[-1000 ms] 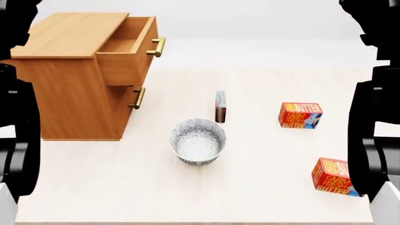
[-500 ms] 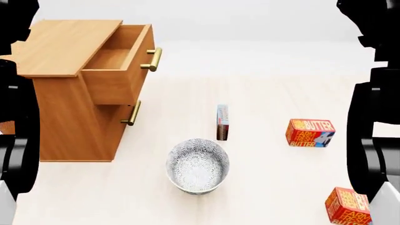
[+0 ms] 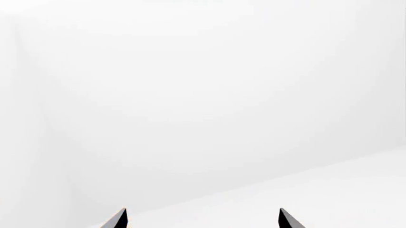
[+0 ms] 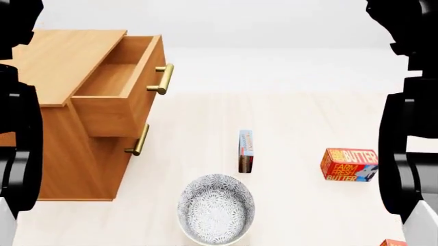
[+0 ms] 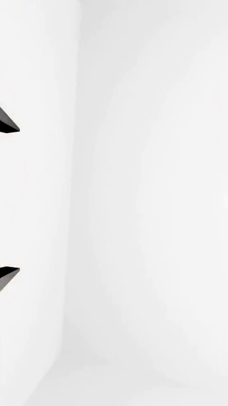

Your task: Put the chocolate pudding in the top drawer of the cabinet and close it.

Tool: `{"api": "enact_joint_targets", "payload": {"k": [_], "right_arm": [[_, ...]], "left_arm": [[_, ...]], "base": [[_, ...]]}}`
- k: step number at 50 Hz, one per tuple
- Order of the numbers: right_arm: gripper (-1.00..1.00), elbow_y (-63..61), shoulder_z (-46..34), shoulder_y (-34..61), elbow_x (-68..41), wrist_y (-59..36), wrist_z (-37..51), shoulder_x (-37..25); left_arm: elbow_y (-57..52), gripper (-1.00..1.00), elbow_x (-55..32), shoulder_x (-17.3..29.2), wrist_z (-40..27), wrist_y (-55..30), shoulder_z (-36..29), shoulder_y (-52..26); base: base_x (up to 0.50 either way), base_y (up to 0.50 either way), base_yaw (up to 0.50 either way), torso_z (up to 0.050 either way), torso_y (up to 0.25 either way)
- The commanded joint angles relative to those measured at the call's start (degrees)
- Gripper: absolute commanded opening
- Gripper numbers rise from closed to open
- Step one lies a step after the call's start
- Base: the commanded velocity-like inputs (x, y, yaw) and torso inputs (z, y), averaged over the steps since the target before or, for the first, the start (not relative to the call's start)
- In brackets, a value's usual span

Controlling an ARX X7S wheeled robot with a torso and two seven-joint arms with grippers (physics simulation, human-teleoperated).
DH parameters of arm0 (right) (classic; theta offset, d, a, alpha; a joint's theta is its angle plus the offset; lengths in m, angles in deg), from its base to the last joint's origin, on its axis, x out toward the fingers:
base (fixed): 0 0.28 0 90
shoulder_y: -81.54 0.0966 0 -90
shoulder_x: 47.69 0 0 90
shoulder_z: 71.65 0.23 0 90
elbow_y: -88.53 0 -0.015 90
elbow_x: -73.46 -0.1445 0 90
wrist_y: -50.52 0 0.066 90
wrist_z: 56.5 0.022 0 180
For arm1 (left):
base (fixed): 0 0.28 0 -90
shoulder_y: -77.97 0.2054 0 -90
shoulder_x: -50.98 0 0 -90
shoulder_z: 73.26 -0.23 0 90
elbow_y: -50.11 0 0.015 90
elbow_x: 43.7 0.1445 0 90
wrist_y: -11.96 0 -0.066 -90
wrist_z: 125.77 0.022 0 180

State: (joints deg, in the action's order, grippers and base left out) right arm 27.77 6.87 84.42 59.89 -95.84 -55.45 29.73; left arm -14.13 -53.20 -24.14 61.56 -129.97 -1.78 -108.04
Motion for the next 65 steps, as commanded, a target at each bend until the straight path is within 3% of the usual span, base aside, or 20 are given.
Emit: {"api": "enact_joint_targets", "payload": {"k": [1, 39, 58, 65], "right_arm": [[1.00, -0.4, 0.5, -0.4, -0.5, 0.0, 0.3, 0.0], [1.00, -1.0, 0.7, -1.2, -1.9, -1.5, 0.6, -0.2], [1.00, -1.2, 0.4, -2.0, -2.4, -1.5, 0.5, -0.3], [1.00, -1.4, 0.3, -2.5, -2.6, -1.5, 0.5, -0.4]], "left_arm": [[-0.1, 1.00, -0.1, 0.1, 0.1, 0.1, -0.3, -0.1], [0.8, 1.00, -1.0, -0.1, -0.4, -0.8, 0.1, -0.8], [0.4, 1.00, -1.3, 0.1, -0.1, -1.3, -0.7, -0.4], [-0.9, 1.00, -2.4, 0.9, 2.8, -7.2, -2.9, -0.3]], "base": [[0.00, 0.00, 0.00, 0.000, 0.000], [0.03, 0.00, 0.00, 0.000, 0.000], [0.00, 0.00, 0.00, 0.000, -0.156], [0.00, 0.00, 0.00, 0.000, -0.015]]}}
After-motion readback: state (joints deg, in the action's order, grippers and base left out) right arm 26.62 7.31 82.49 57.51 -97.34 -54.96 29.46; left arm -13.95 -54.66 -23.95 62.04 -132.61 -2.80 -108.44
